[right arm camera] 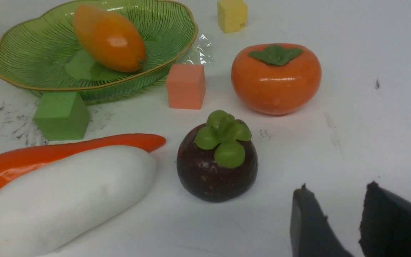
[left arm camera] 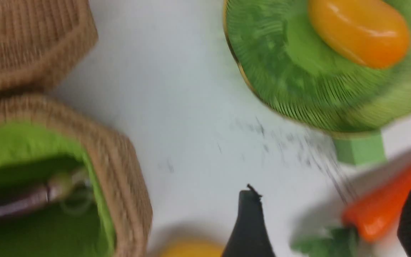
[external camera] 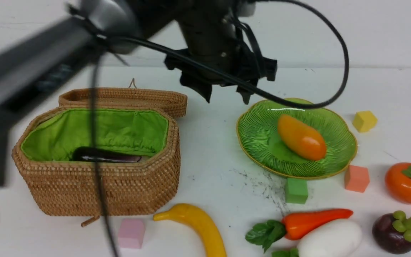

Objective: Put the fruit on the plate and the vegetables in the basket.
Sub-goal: Use the left arm to grab a banana and put it into the right plate, then take a daikon with your right arm and place it on the basket on the left.

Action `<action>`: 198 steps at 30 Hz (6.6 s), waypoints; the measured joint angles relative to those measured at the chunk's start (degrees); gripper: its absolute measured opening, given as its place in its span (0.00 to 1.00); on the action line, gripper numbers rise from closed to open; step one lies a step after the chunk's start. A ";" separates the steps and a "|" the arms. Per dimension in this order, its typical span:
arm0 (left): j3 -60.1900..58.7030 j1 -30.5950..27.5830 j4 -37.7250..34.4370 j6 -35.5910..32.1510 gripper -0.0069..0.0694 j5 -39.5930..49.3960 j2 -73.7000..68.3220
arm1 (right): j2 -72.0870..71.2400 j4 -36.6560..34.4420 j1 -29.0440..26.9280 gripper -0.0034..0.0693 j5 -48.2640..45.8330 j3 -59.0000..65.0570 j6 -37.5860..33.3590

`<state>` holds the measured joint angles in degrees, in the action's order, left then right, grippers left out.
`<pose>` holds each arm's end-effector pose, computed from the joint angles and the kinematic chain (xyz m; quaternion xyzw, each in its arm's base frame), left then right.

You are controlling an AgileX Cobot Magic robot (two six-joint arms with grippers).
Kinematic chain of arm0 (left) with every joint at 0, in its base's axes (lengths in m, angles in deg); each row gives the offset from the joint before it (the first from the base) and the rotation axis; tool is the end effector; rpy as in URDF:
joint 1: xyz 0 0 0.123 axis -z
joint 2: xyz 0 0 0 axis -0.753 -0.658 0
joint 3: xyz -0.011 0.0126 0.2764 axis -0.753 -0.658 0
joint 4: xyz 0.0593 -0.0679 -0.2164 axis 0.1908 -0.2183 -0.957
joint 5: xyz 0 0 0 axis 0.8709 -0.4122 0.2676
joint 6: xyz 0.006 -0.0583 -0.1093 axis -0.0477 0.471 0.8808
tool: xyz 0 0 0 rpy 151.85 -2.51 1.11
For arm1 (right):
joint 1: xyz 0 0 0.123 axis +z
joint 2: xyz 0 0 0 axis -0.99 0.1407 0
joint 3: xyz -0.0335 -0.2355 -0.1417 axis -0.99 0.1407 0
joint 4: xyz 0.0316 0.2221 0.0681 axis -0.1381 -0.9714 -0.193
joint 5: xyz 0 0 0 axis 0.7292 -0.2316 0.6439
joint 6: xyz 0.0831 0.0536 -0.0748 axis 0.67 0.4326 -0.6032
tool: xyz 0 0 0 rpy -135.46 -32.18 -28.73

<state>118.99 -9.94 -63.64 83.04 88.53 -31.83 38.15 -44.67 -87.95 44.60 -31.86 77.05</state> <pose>0.3309 -0.2573 0.3418 0.1411 0.9485 -0.1151 0.2593 0.0742 -0.0049 0.1650 0.0520 0.8030 -0.0093 0.5936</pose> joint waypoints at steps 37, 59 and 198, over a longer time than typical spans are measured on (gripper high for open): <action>-47.95 0.05 -14.26 16.09 0.74 -26.18 5.53 | 0.00 0.00 0.00 0.38 0.00 0.00 0.00; -47.37 0.16 -18.71 9.49 0.49 -22.79 -1.01 | 0.00 0.00 0.00 0.38 0.00 0.00 0.00; -56.43 -8.42 -6.12 -5.92 0.07 0.19 65.37 | 0.00 0.00 0.00 0.38 0.00 0.00 0.00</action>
<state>62.56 -18.37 -69.76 77.13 88.72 33.55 38.15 -44.67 -87.95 44.60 -31.86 77.05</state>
